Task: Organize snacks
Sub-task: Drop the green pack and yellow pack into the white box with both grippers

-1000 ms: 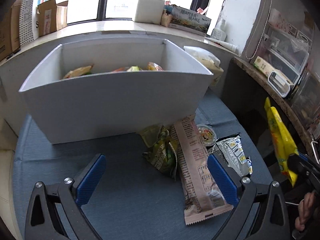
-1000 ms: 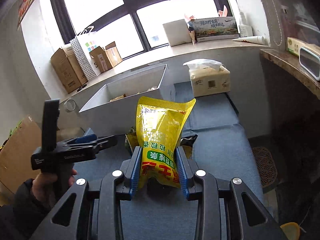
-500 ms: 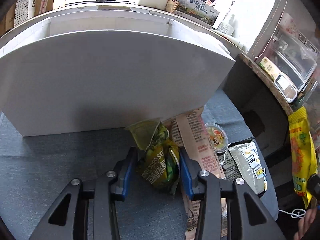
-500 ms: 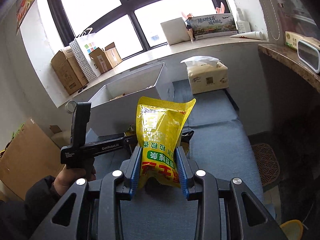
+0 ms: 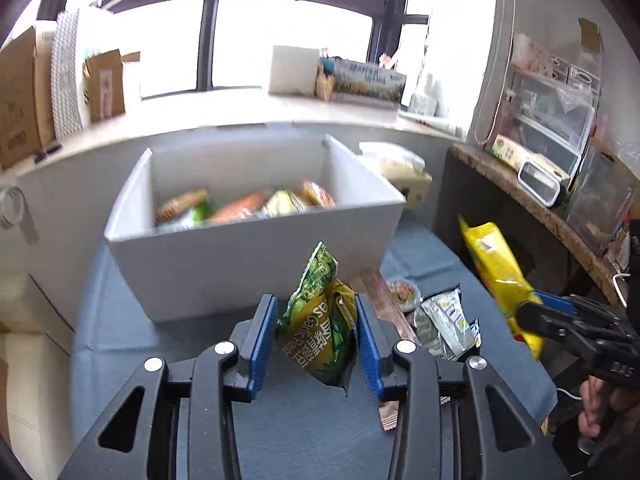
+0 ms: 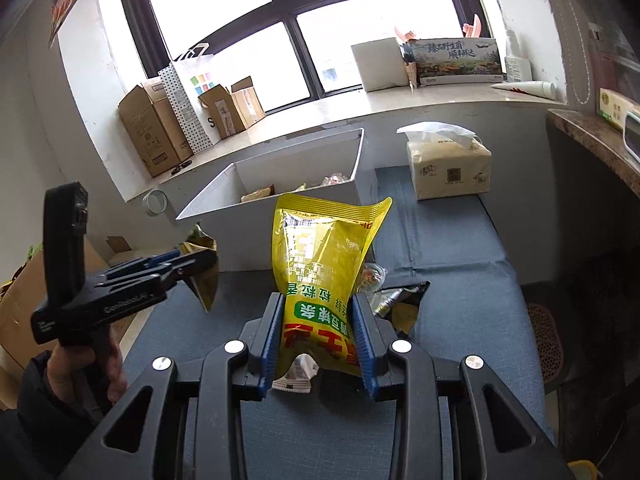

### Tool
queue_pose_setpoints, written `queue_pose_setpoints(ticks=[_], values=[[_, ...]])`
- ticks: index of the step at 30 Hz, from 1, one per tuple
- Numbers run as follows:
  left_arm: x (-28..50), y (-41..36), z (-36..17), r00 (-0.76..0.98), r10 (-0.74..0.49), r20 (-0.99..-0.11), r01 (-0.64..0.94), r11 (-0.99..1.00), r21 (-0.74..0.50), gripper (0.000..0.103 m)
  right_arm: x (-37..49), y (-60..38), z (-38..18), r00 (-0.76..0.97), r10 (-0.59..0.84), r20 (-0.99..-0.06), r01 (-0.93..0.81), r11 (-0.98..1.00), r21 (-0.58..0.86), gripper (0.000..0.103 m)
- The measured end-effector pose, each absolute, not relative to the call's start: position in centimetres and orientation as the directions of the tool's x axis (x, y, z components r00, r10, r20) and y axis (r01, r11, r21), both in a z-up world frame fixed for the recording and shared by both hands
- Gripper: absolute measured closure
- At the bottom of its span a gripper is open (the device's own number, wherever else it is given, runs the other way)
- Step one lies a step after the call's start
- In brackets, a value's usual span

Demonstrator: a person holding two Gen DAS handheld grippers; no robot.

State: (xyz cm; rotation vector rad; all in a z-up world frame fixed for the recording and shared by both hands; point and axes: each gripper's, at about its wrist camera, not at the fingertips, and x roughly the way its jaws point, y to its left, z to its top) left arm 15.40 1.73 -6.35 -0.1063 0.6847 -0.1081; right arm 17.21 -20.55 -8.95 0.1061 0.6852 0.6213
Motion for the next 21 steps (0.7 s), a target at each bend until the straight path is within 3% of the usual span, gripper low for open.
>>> queue_pose_setpoints(ticks=[8,19,20,21], values=[[19.4,8.0,0.5,0.819,-0.069,-0.569,0.016,0.995,-0.098,0.06,22.5,-15.3,-4.4,0.611,0.593,-0.524,-0.585,0.785,0.205,0.066],[31.2,11.2,-1.4,0.75,-0.024,-0.662,-0.015,0.999,-0.052,0.056,35.3,-8.2,-3.5,0.569,0.541,-0.62,-0.577,0.799,0.168,0.063],[31.7,11.2,-1.8,0.742,-0.012,-0.671,-0.023,0.999,-0.043,0.05,35.8,-7.8,-3.7,0.576,0.529,-0.623,-0.575,0.804,0.151,0.051],[32.3,11.1,-2.3,0.73,0.035,-0.682,-0.051,0.999,-0.004,0.026,36.3,-7.5,-4.0,0.581,0.513,-0.632,-0.573,0.809,0.13,0.017]])
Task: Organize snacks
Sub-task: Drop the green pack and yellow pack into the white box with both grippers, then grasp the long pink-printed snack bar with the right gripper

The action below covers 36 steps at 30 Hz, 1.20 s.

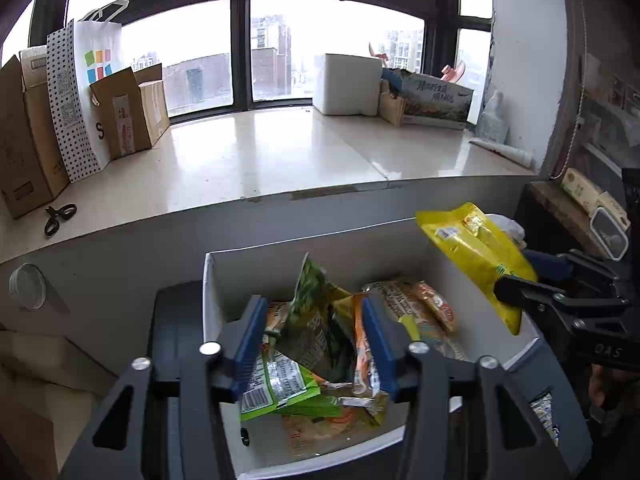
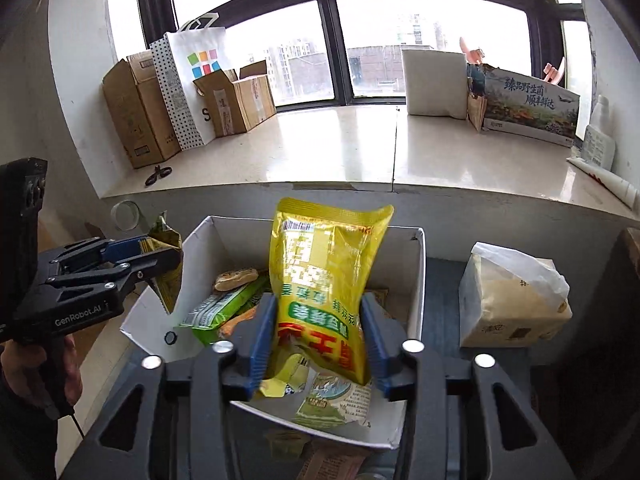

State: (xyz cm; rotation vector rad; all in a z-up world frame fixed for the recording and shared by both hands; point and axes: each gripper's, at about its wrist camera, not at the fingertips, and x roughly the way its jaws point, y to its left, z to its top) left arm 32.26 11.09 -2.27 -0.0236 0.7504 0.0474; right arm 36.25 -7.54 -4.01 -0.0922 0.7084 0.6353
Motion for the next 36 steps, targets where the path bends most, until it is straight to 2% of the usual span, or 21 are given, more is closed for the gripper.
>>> queue_pose_setpoints(ticks=[1,2,6,14,21,23,28,36], values=[[32.4,11.2,-2.5,0.738,0.081,-0.67,-0.082,0.996,0.03,0.006,36.6,-7.4,-4.2,0.576,0.517,-0.633,-0.581,0.804,0.129,0.005],[31.9,11.4,-2.6,0.757,0.097,-0.646,-0.098,0.995,0.034,0.0,36.7,-7.5,-4.4,0.569,0.533,-0.625,-0.593,0.794,0.137,0.0],[30.8,12.6,-2.4,0.775,0.052,-0.63,-0.092,0.995,-0.031,0.0,36.1,-8.6,-4.7,0.578,0.547,-0.605,-0.582,0.797,0.164,0.0],[28.2,13.0,-1.8,0.773,0.056,-0.632,-0.112,0.993,-0.048,0.0,33.9,-10.0,-3.9,0.591,0.557,-0.584,-0.58,0.796,0.172,0.0],[23.7,11.4,-0.3,0.796,0.047,-0.604,-0.096,0.994,-0.049,0.0,28.6,-13.6,-1.2,0.667,0.61,-0.427,-0.587,0.784,0.203,0.0],[22.2,10.4,0.1,0.811,0.04,-0.584,-0.081,0.996,-0.045,0.0,27.1,-14.7,-0.9,0.659,0.631,-0.41,-0.602,0.769,0.216,0.0],[19.4,8.4,0.5,0.818,0.019,-0.575,-0.064,0.996,-0.058,0.0,23.8,-16.3,-2.0,0.643,0.622,-0.448,-0.593,0.774,0.224,0.0],[14.4,5.5,-0.5,0.823,0.018,-0.567,-0.061,0.996,-0.057,0.0,19.7,-15.3,-6.6,0.643,0.528,-0.555,-0.562,0.817,0.126,0.0]])
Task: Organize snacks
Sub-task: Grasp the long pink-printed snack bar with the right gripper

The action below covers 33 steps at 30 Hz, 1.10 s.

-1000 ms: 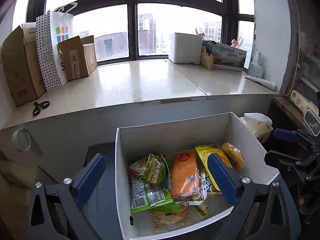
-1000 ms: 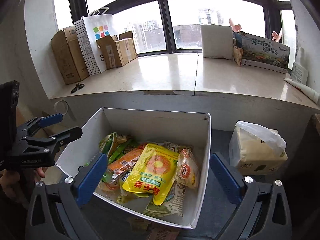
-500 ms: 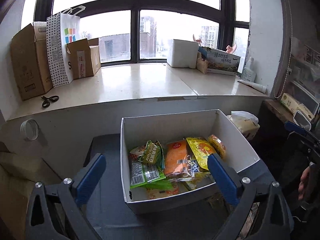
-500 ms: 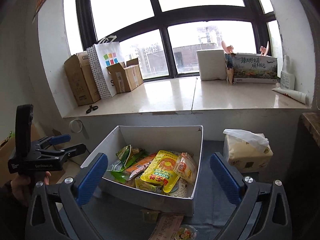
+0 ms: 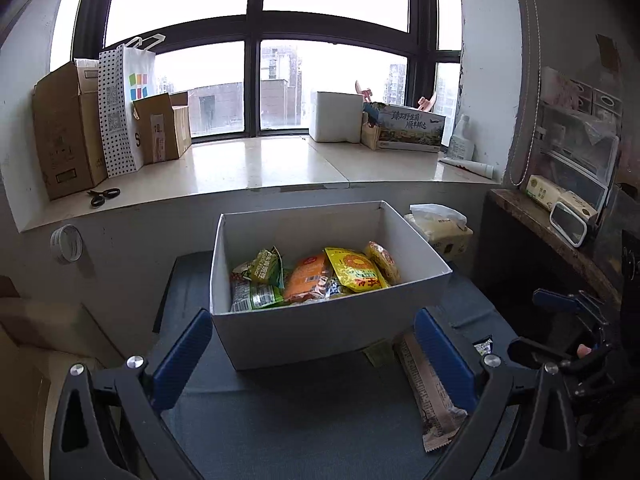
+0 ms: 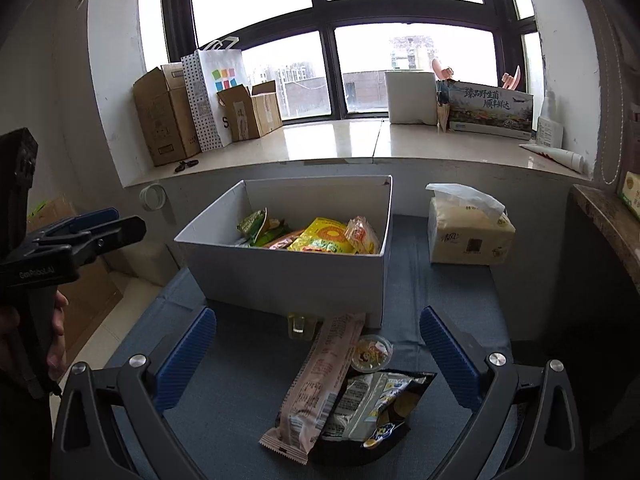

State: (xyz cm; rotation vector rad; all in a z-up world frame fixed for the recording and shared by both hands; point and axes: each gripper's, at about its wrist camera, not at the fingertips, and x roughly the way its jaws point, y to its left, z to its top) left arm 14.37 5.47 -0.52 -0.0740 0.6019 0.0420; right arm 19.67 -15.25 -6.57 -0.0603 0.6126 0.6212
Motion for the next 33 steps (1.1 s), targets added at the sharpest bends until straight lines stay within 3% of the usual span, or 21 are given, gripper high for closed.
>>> queue_pose_setpoints(ticks=[8,17,19,20,21,22,33], values=[[11.3,5.5,-4.4,0.775,0.009,-0.631,-0.08,0.993,-0.084,0.0,18.7,-10.1,-13.1,0.57,0.412,-0.71,-0.578,0.816,0.009,0.0],[10.4,7.3,-6.3,0.755,-0.009,-0.656,-0.117,0.982,-0.148,0.0,22.7,-6.3,-18.5,0.582,0.175,-0.794,-0.481,0.861,-0.162,0.0],[10.6,7.7,-6.8,0.746,-0.011,-0.666,-0.13,0.978,-0.162,0.0,23.2,-5.9,-19.5,0.608,0.107,-0.786,-0.456,0.858,-0.236,0.006],[10.7,7.8,-7.0,0.743,-0.012,-0.67,-0.134,0.977,-0.166,0.0,23.2,-5.8,-19.6,0.632,0.08,-0.771,-0.441,0.855,-0.273,0.017],[10.7,7.9,-7.2,0.741,-0.013,-0.672,-0.137,0.976,-0.17,0.0,23.4,-6.0,-19.5,0.634,0.072,-0.77,-0.43,0.861,-0.273,0.043],[10.8,8.0,-7.3,0.739,-0.013,-0.674,-0.139,0.976,-0.171,0.0,23.6,-6.1,-19.4,0.629,0.068,-0.774,-0.427,0.862,-0.271,0.048],[11.6,7.1,-8.3,0.725,-0.022,-0.689,-0.111,0.983,-0.148,0.0,22.3,-9.5,-17.2,0.534,0.307,-0.788,-0.511,0.859,-0.012,0.05]])
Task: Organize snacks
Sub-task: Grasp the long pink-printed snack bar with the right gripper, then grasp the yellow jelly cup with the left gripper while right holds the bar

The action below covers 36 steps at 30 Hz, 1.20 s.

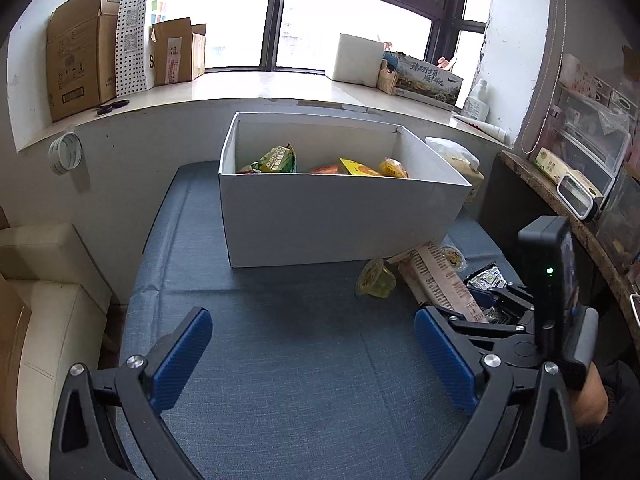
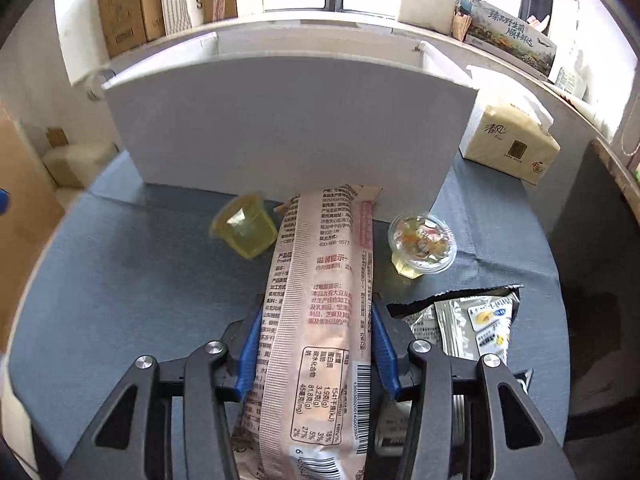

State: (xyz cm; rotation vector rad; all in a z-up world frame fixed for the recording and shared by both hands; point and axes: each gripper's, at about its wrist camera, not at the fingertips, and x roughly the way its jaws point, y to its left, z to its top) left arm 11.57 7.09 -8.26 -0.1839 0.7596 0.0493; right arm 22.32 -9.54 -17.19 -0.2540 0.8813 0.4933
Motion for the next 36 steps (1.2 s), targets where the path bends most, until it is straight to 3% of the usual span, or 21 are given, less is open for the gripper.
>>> queue_pose_setpoints(ticks=[8,17,26,30,31,33,36], values=[[13.3,4.2,-8.4,0.715,-0.059,-0.697,-0.03,0.993,-0.116,0.0,20.2,-15.6,-12.0,0.562,0.462,-0.686,-0.501,0.85,0.162,0.05],[19.8,-1.7,-13.0,0.651,-0.078,-0.755,0.117,0.993,-0.001,0.0,17.5,-21.6,-7.8,0.641,0.465,-0.611,-0.427,0.877,0.22,0.05],[26.2,-2.7,-17.5,0.564,-0.004,-0.826,0.071,0.996,0.044,0.001,16.3,-25.5,-8.4,0.653,0.447,-0.612,-0.374,0.892,0.253,0.05],[26.7,-2.5,-18.0,0.548,-0.038,-0.836,0.082,0.997,0.008,0.029,16.5,-26.0,-8.7,0.651,0.438,-0.619,-0.36,0.897,0.256,0.05],[26.7,-2.4,-18.0,0.547,-0.05,-0.836,0.084,0.996,-0.005,0.045,16.5,-26.1,-8.8,0.65,0.437,-0.622,-0.357,0.898,0.258,0.05],[26.5,-2.3,-17.8,0.553,-0.051,-0.832,0.084,0.996,-0.006,0.06,16.6,-26.0,-8.9,0.648,0.436,-0.625,-0.355,0.898,0.259,0.05],[25.9,-2.4,-17.6,0.565,-0.047,-0.824,0.09,0.996,0.005,0.061,16.5,-25.6,-9.0,0.644,0.441,-0.626,-0.364,0.896,0.256,0.05]])
